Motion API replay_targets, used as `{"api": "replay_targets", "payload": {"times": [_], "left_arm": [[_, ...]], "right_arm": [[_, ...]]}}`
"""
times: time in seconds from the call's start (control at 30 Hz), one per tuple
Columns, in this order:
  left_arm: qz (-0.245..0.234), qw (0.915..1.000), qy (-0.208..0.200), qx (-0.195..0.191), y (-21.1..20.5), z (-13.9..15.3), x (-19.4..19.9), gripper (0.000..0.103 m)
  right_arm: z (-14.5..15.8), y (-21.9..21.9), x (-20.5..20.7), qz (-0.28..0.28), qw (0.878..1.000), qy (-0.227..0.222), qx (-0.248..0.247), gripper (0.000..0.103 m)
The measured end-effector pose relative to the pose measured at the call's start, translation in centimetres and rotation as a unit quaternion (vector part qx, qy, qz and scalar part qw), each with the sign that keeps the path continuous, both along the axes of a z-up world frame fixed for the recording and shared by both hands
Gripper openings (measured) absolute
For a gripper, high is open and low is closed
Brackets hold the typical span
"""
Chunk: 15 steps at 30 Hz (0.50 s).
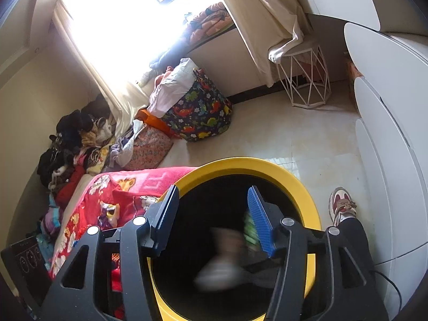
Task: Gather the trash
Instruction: 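Open both tools to drop the wrapper and bag into the bin, then move both tools back over the bedspread toward the remaining trash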
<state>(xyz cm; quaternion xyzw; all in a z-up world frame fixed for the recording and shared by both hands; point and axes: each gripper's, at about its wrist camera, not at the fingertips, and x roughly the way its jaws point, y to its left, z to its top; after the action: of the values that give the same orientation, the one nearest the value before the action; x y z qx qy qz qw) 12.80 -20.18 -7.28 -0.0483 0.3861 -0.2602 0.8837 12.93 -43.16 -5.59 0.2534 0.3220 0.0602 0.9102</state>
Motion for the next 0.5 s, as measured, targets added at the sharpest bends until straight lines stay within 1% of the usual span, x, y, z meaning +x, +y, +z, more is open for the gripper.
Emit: {"api": "replay_targets", "payload": {"times": [0.03,0.17,0.27,0.5], "left_arm": [[0.01,0.9999,-0.007,0.001,0.4,0.2,-0.1,0.092],[0.032,0.9992,-0.022,-0.004,1.7,1.1,-0.5,0.092],[0.045,0.9985,-0.032,0.002,2.8,1.6,-0.7,0.092],[0.077,0.9957,-0.05,-0.007,5.8,3.0,-0.9,0.092]], "right_arm": [[0.0,0.1,0.0,0.0,1.0,0.0,-0.003,0.054],[0.4,0.7,-0.3,-0.005,1.0,-0.006,-0.01,0.067],[0.9,1.5,-0.6,-0.004,1.0,-0.015,-0.02,0.073],[2.1,3.8,-1.2,0.012,0.998,-0.035,-0.042,0.079]]}}
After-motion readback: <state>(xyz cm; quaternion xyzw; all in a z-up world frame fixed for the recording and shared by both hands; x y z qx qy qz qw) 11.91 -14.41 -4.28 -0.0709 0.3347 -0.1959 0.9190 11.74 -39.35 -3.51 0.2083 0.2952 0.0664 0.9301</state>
